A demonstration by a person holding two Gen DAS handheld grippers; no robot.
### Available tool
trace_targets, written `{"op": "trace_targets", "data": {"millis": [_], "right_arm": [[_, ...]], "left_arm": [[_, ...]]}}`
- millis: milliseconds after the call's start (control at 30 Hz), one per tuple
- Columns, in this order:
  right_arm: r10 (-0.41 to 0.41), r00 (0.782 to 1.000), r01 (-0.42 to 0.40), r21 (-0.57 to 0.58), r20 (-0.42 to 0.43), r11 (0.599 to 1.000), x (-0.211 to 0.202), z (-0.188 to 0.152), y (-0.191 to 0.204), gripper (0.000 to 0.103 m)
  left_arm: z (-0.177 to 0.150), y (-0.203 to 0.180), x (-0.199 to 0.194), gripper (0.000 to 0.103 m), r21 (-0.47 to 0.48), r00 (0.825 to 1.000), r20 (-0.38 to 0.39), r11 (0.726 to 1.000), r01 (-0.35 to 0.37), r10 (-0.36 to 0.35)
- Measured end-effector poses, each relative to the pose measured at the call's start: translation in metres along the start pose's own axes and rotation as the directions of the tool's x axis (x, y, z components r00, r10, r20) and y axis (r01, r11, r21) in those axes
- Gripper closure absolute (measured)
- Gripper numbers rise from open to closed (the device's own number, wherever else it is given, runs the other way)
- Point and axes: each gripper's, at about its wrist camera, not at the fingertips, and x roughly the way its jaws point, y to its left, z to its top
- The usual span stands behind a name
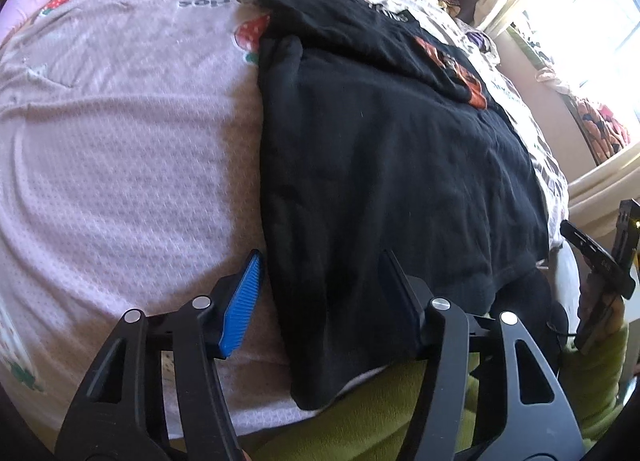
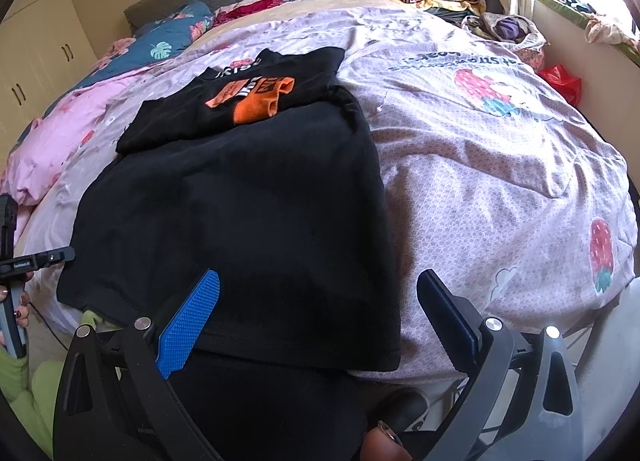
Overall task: Fold small clothes
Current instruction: 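Move both grippers down to the shirt hem, then close both grippers on the black shirt hem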
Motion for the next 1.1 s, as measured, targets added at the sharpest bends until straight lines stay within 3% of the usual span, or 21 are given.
{"op": "trace_targets", "data": {"millis": [200, 467, 733, 800, 867, 933, 1100], "right_arm": [[0.033, 0.998, -0.033, 0.004, -0.050, 0.999, 0.008, -0.007, -0.005, 0.005], [0.070, 0.993, -0.070, 0.006, -0.093, 0.998, 0.019, -0.010, -0.013, 0.007], [0.065, 0.986, -0.066, -0.006, -0.155, 0.998, 0.040, -0.019, -0.027, 0.033], [0.065, 0.988, -0.066, -0.001, -0.136, 0.998, 0.038, -0.024, -0.032, 0.043], [0.057, 0.992, -0.056, 0.012, -0.116, 0.998, 0.031, -0.023, -0.034, 0.075], [0.043, 0.995, -0.043, 0.000, -0.095, 0.999, 0.025, -0.023, -0.033, 0.091], [0.066, 0.997, -0.068, -0.038, -0.045, 0.997, 0.007, -0.017, -0.022, 0.095]], "left_arm": [[-0.016, -0.012, 0.006, 0.052, 0.030, 0.998, -0.046, 0.999, 0.037, -0.036], [-0.020, -0.011, 0.006, 0.052, 0.037, 0.998, -0.053, 0.999, 0.039, -0.037], [-0.021, -0.009, 0.010, 0.053, 0.038, 0.998, -0.047, 0.999, 0.033, -0.031], [-0.021, -0.008, 0.011, 0.061, 0.038, 0.999, -0.041, 0.999, 0.022, -0.020], [-0.020, -0.008, 0.011, 0.071, 0.041, 0.999, -0.032, 0.999, 0.001, 0.001], [-0.018, -0.003, 0.010, 0.078, 0.028, 1.000, -0.026, 1.000, -0.001, 0.002], [-0.014, -0.002, 0.004, 0.099, 0.029, 1.000, -0.007, 1.000, 0.003, -0.003]]}}
